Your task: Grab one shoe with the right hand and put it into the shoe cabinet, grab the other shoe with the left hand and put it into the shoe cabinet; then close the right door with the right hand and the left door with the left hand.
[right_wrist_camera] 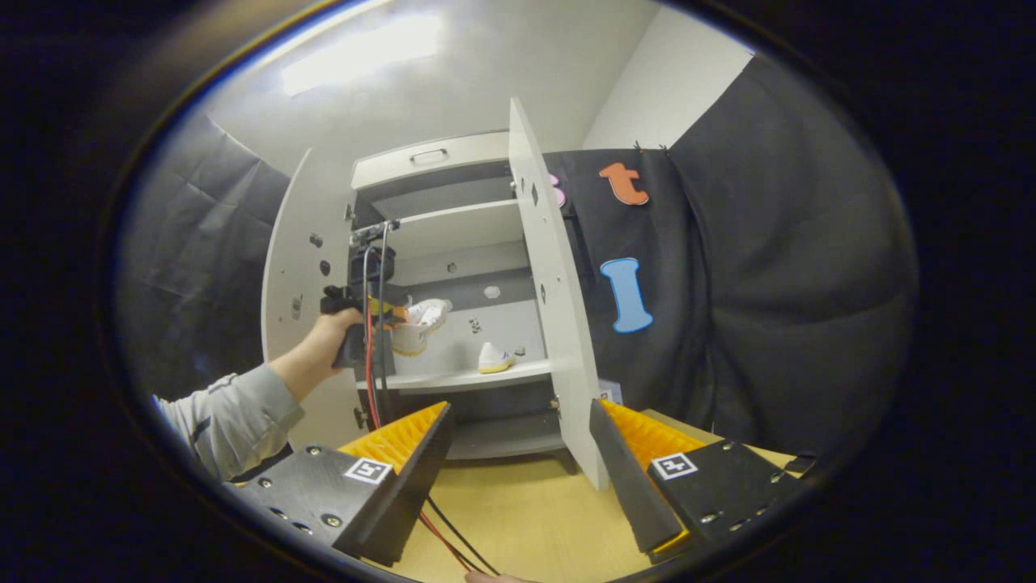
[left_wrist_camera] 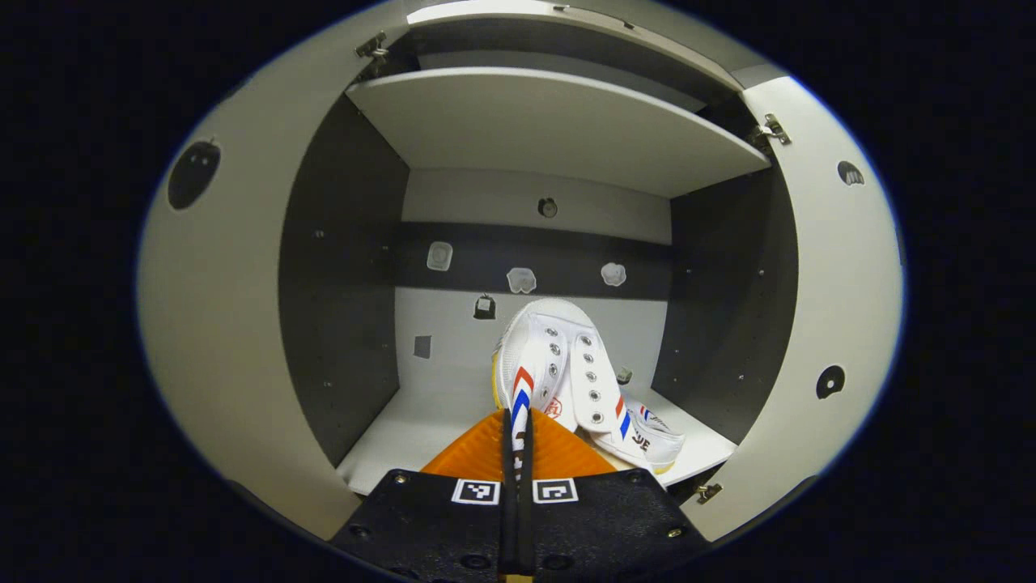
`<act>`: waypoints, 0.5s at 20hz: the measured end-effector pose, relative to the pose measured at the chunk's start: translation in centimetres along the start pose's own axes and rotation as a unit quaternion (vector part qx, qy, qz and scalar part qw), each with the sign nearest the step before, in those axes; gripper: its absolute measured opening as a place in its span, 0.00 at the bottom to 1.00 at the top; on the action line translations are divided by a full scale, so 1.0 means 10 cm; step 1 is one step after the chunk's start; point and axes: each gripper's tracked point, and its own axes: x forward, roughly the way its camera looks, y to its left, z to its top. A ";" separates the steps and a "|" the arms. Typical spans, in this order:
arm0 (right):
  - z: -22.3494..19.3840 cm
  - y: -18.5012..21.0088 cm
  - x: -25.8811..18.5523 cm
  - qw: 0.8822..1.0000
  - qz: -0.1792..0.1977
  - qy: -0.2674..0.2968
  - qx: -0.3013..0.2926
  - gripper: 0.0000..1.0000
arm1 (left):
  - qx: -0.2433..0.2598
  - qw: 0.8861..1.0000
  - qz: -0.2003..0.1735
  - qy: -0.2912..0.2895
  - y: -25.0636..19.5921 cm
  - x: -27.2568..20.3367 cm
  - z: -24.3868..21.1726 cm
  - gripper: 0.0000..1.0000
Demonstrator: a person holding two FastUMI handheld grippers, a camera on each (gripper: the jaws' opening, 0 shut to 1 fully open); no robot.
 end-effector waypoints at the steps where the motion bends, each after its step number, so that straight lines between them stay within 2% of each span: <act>1: -0.02 -0.05 0.01 1.000 -0.005 0.002 0.002 0.97 | -0.017 1.000 0.000 0.007 -0.01 0.10 -0.10 0.01; 4: -0.06 -0.14 0.02 1.000 -0.013 0.012 0.014 0.98 | -0.036 0.999 0.021 0.027 0.14 0.34 -0.33 0.01; 10: -0.16 -0.16 0.10 1.000 -0.020 0.023 0.007 1.00 | -0.015 0.997 0.067 0.027 0.47 0.63 -0.48 0.01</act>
